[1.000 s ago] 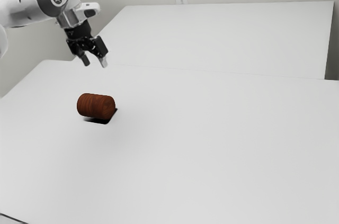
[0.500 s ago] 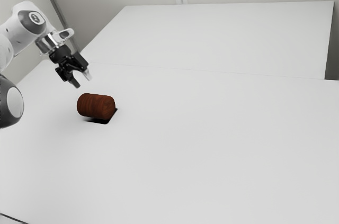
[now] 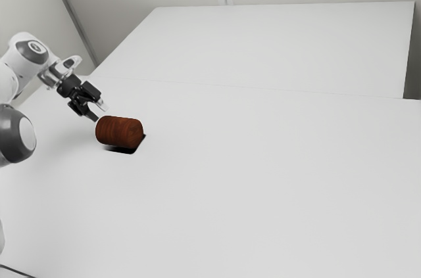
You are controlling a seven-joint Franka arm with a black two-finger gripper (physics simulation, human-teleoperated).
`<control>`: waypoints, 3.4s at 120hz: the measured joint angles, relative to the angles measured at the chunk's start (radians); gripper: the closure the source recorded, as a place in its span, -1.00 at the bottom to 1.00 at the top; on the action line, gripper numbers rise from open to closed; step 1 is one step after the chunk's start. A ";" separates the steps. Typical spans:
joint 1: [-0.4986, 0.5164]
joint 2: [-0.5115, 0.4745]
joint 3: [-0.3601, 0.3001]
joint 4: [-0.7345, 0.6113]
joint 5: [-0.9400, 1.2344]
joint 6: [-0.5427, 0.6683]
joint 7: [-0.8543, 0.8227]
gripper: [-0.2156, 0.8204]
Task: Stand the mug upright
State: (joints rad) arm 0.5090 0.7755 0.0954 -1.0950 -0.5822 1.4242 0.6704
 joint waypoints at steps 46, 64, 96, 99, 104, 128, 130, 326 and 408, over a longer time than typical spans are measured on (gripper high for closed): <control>0.005 0.014 0.019 -0.055 -0.089 0.028 0.053 -0.54; 0.001 -0.008 0.021 -0.110 -0.142 0.001 0.064 -0.54; -0.015 -0.056 0.022 -0.154 -0.165 -0.021 0.077 -0.47; -0.016 -0.060 0.023 -0.154 -0.165 -0.022 0.077 -0.40; -0.020 -0.068 0.024 -0.154 -0.166 -0.024 0.078 -0.24; -0.051 -0.093 0.026 -0.159 -0.165 -0.028 0.077 0.28; -0.056 -0.092 0.027 -0.160 -0.165 -0.028 0.077 0.31; -0.533 -0.832 0.001 -1.080 0.568 0.785 -0.069 0.93; -0.673 -0.732 -0.028 -1.005 0.578 0.682 -0.288 0.93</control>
State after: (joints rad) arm -0.1638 0.0436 0.0676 -2.0997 -0.0041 2.1066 0.3821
